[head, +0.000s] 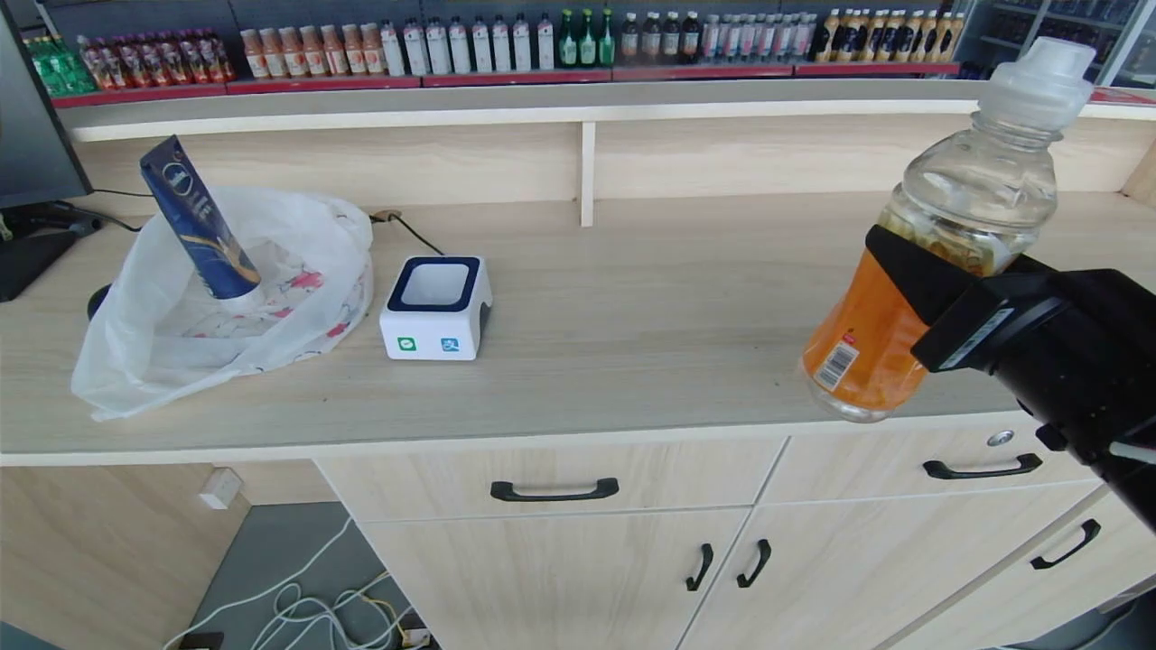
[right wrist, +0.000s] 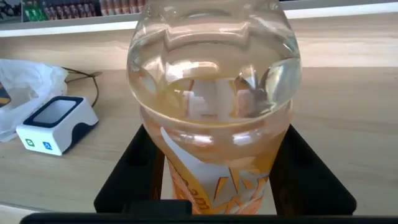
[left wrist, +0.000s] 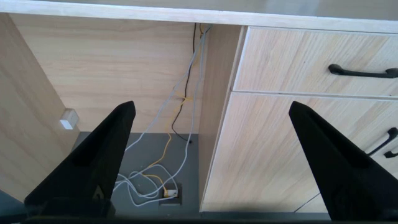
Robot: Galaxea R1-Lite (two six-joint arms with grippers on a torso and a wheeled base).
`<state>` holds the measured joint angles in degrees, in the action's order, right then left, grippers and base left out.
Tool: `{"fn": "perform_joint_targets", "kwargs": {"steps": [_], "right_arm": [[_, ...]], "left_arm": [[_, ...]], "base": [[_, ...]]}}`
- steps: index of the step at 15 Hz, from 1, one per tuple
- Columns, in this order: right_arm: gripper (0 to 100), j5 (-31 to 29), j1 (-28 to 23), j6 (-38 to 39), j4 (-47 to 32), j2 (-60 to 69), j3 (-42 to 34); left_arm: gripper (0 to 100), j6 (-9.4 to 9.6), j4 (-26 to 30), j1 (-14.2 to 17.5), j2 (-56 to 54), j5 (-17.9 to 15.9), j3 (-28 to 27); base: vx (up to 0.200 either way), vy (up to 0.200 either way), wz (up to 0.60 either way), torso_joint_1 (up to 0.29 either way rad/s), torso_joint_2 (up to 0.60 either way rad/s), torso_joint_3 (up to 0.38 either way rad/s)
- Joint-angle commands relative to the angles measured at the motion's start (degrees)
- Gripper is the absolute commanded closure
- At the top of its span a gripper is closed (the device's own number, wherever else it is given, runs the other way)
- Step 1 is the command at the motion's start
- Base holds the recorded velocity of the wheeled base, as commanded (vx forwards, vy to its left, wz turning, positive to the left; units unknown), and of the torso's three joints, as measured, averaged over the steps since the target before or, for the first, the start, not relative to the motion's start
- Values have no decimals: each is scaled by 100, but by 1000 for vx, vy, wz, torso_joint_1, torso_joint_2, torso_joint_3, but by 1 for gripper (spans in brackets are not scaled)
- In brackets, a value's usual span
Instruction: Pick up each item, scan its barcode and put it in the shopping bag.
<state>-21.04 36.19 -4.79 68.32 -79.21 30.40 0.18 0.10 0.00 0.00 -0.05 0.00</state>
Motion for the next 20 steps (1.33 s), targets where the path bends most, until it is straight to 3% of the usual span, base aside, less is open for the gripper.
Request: {"fn": "perform_joint_targets", "kwargs": {"steps": [1, 13, 18, 20], "right_arm": [[100, 4, 2, 13, -3, 11, -17], [100, 12, 2, 40, 6, -121, 150], [100, 12, 28, -294, 15, -244, 484], [100, -102, 169, -505, 6, -270, 660]], "left_arm": [[0, -9, -1, 0, 0, 5, 0], [0, -53, -1, 0, 0, 5, 0], [0, -36, -10, 0, 0, 5, 0], [0, -45, -10, 0, 0, 5, 0]], "base": [[0, 200, 0, -7, 2, 7], [0, 200, 0, 4, 1, 0], [0, 200, 0, -1, 1, 0], [0, 0, 0, 0, 0, 0]]}}
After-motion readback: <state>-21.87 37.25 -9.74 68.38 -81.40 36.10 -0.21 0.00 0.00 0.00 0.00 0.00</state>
